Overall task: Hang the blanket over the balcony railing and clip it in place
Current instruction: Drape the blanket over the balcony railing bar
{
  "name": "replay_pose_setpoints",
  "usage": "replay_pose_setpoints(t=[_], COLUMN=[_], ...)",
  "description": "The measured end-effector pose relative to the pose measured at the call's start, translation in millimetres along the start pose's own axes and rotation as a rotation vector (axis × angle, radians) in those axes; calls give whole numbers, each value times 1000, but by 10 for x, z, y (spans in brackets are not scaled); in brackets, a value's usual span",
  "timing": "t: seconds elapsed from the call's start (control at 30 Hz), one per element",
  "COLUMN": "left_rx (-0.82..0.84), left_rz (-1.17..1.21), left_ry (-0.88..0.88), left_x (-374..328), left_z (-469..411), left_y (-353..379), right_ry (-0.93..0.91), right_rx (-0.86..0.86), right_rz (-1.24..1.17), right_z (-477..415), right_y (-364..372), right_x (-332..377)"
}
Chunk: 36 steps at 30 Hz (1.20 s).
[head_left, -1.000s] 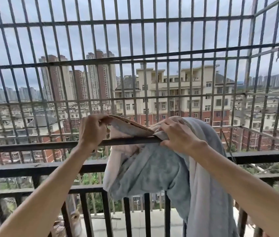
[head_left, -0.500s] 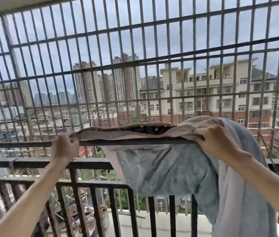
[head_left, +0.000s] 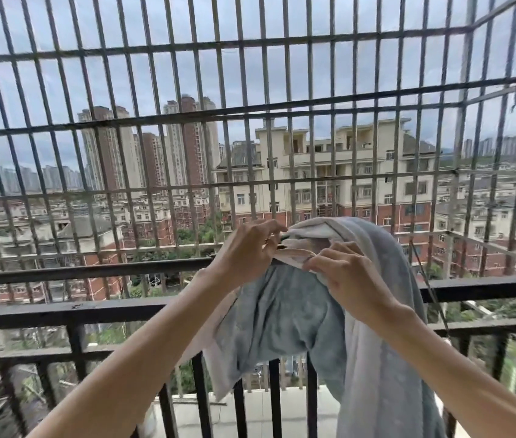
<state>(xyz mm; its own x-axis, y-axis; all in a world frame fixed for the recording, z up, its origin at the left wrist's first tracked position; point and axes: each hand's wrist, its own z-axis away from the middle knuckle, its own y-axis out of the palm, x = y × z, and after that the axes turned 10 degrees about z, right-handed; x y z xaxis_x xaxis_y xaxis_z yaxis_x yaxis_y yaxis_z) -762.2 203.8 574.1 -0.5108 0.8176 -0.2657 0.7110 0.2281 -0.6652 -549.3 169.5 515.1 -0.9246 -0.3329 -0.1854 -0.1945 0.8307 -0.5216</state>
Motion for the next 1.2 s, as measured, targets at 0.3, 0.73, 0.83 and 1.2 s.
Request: replay_pose_setpoints(t=[0.3,0.73,0.83,1.2], left_rx=[120,60,-44,-156], left_rz=[-38,-378,-190,331], left_ry=[-51,20,75,133], left_x=[-53,129,240,378], left_z=[-242,-245,-217,-213], left_y=[521,932,969,807], right_ry=[126,407,582,1029], right_rx=[-13,-83,10,81], right_rz=[143,228,206,200], right_z=[453,785,821,165], right_y=[91,163,45,44], right_x=[305,-55,-535,-1879])
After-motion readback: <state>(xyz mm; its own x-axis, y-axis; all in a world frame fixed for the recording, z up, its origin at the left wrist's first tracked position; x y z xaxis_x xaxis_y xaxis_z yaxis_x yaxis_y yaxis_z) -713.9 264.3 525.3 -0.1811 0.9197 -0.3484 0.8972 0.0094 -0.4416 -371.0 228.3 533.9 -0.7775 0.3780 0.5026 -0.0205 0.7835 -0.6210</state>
